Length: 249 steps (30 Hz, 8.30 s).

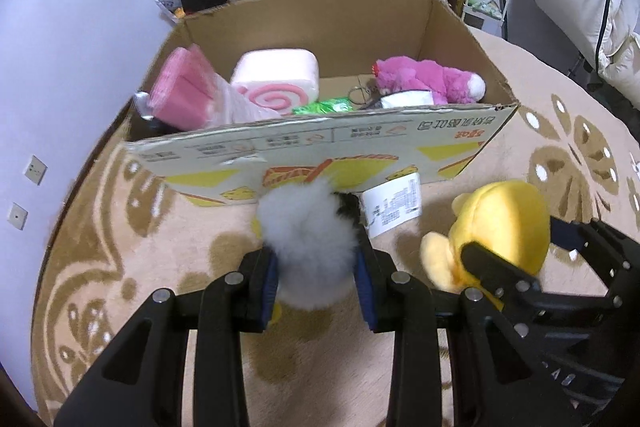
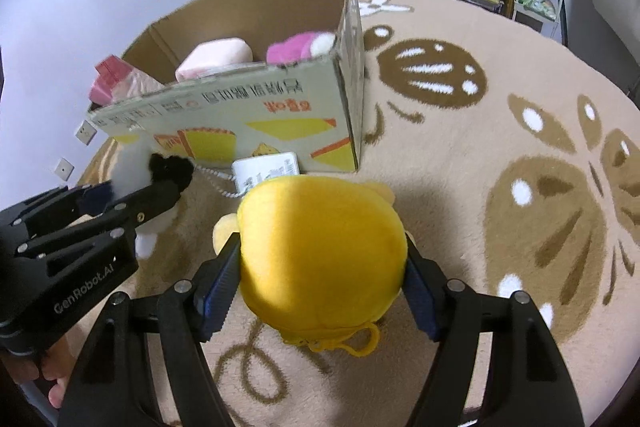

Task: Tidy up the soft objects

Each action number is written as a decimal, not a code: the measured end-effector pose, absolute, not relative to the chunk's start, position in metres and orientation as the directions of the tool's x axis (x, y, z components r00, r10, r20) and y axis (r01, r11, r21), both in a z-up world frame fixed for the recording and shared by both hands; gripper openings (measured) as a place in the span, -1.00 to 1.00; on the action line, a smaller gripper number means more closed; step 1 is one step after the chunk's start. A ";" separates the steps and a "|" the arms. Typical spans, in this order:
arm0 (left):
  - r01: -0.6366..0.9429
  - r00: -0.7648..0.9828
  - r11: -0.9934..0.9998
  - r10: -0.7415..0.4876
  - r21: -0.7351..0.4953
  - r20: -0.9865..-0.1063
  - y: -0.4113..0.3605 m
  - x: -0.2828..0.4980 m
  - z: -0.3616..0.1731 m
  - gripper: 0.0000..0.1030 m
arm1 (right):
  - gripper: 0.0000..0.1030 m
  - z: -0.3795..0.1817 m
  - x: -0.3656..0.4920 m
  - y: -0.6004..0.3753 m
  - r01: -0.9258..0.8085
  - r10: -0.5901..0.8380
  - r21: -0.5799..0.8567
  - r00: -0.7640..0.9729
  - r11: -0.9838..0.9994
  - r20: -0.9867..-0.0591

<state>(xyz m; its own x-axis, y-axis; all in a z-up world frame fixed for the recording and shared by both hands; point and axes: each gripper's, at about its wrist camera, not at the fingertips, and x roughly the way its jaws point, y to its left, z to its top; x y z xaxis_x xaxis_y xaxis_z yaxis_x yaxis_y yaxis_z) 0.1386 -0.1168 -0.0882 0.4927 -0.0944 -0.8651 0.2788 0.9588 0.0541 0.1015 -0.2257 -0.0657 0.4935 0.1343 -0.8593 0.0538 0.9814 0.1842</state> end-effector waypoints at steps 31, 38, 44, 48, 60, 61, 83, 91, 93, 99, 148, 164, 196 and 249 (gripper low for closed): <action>0.166 0.758 0.969 -0.005 0.185 -0.652 -0.065 0.084 0.004 -0.38 | 0.50 0.034 0.070 -0.208 -0.044 0.147 0.161 0.684 0.986 -0.714; 0.171 0.798 0.970 -0.032 0.176 -0.601 -0.067 0.094 0.027 -0.38 | 0.51 0.061 0.078 -0.206 -0.071 0.155 0.150 0.722 0.986 -0.674; 0.182 0.817 0.966 -0.044 0.184 -0.574 -0.075 0.110 0.038 -0.37 | 0.51 0.078 0.092 -0.201 -0.094 0.145 0.113 0.744 0.989 -0.652; 0.191 0.821 0.966 -0.060 0.174 -0.568 -0.076 0.127 0.045 -0.37 | 0.52 0.085 0.106 -0.198 -0.110 0.142 0.090 0.752 0.990 -0.644; 0.194 0.831 0.962 -0.058 0.190 -0.553 -0.083 0.180 0.041 -0.37 | 0.52 0.089 0.173 -0.195 -0.154 0.135 0.027 0.761 0.988 -0.634; 0.196 0.829 0.963 -0.062 0.185 -0.556 -0.083 0.183 0.039 -0.37 | 0.52 0.088 0.181 -0.196 -0.155 0.138 0.029 0.763 0.987 -0.631; 0.261 0.782 0.939 -0.071 0.222 -0.620 -0.109 0.211 -0.014 -0.33 | 0.58 0.000 0.216 -0.221 -0.141 0.176 0.109 0.666 0.984 -0.725; 0.249 0.773 0.945 -0.062 0.212 -0.631 -0.103 0.213 -0.018 -0.30 | 0.63 -0.001 0.215 -0.225 -0.133 0.198 0.147 0.672 0.980 -0.714; 0.245 0.768 0.947 -0.059 0.208 -0.637 -0.101 0.214 -0.019 -0.29 | 0.68 -0.001 0.214 -0.225 -0.133 0.194 0.141 0.674 0.981 -0.713; 0.240 0.764 0.949 -0.056 0.203 -0.643 -0.095 0.216 -0.017 -0.24 | 0.70 0.000 0.214 -0.221 -0.131 0.175 0.117 0.677 0.984 -0.715; 0.085 0.879 0.982 0.006 0.169 -0.476 -0.033 0.069 0.089 0.99 | 1.00 0.109 0.071 -0.218 -0.067 0.137 0.147 0.824 0.987 -0.550; 0.106 0.921 0.989 -0.057 0.106 -0.385 -0.017 0.002 0.090 0.99 | 1.00 0.111 0.001 -0.199 -0.103 0.147 0.113 0.851 0.988 -0.505; 0.115 0.875 0.980 -0.023 0.162 -0.483 -0.022 0.004 0.044 0.99 | 1.00 0.059 -0.011 -0.197 -0.095 0.136 0.104 0.831 0.990 -0.539; 0.124 0.865 0.978 -0.023 0.170 -0.502 -0.024 0.001 0.037 0.99 | 1.00 0.059 -0.011 -0.196 -0.096 0.138 0.105 0.827 0.990 -0.545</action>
